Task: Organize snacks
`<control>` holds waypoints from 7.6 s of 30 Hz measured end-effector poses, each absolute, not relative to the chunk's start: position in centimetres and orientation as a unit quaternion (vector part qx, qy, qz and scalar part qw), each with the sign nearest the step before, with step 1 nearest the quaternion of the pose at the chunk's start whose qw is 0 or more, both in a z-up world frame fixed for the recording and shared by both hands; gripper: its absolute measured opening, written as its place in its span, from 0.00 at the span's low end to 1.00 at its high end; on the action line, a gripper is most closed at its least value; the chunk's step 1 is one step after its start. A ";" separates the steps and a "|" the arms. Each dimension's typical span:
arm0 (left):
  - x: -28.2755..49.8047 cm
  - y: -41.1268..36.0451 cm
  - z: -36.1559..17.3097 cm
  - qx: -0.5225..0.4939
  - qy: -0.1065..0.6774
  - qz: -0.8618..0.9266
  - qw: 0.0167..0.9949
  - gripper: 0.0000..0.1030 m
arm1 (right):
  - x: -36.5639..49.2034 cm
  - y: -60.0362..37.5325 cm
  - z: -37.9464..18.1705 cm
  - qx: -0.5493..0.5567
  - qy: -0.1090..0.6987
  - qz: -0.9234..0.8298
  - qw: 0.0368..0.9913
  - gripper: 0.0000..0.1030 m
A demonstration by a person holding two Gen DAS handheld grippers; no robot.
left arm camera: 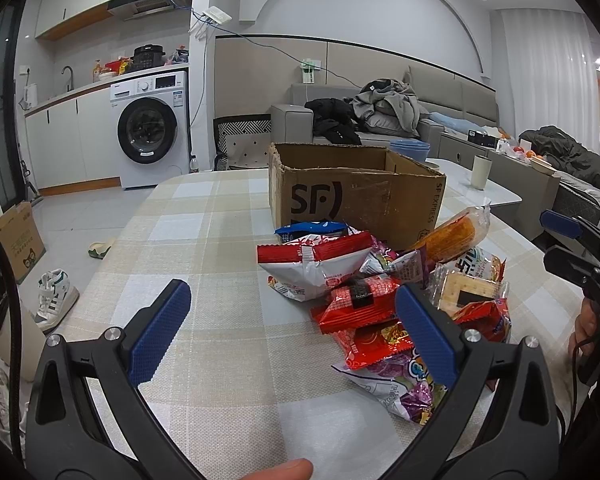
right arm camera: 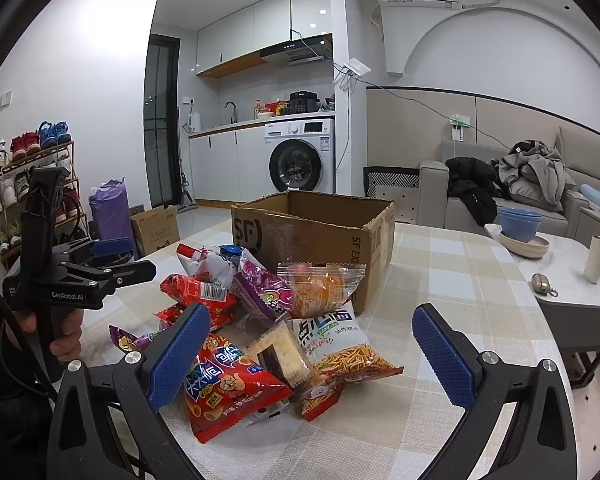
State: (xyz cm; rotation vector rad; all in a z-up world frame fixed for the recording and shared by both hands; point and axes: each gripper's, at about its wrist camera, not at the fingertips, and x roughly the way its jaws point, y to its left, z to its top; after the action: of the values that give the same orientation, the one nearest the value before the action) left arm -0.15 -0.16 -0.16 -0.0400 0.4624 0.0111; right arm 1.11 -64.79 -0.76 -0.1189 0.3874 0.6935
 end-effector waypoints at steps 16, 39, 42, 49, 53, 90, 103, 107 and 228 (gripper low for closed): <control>-0.1 -0.1 -0.2 -0.020 0.230 0.006 0.973 0.99 | 1.3 -65.0 -0.9 -0.055 0.191 0.335 0.921 1.00; -0.1 -0.1 -0.2 -0.019 0.231 0.006 0.973 0.99 | 1.3 -65.3 -1.0 -0.052 0.194 0.331 0.922 1.00; -0.1 -0.1 -0.2 -0.019 0.230 0.006 0.973 0.99 | 1.4 -65.4 -1.0 -0.051 0.195 0.329 0.923 1.00; -0.1 -0.1 -0.2 -0.019 0.231 0.007 0.973 0.99 | 1.4 -65.4 -1.0 -0.050 0.200 0.324 0.923 1.00; -0.1 -0.2 -0.2 -0.019 0.231 0.006 0.973 0.99 | 1.7 -65.1 -1.0 -0.050 0.208 0.316 0.924 1.00; 6.1 -1.9 -2.2 -0.068 0.332 -0.066 0.939 0.99 | 9.6 -65.4 -4.8 -0.051 0.371 0.229 0.898 1.00; 6.0 -2.1 -2.5 -0.064 0.333 -0.074 0.938 0.99 | 12.5 -62.9 -6.6 -0.029 0.441 0.325 0.836 0.93; 5.9 -2.2 -2.5 -0.063 0.335 -0.080 0.937 0.99 | 13.1 -62.7 -6.8 -0.017 0.446 0.333 0.830 0.91; 2.9 -2.4 1.6 -0.069 0.267 -0.103 0.956 0.42 | 9.7 -70.1 -1.3 0.116 0.308 0.332 0.884 0.40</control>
State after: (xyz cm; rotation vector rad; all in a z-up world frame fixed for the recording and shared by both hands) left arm 2.88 -2.37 1.57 -0.1408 0.5417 -0.2101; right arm 9.69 -70.06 -1.26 0.2411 0.6412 0.6909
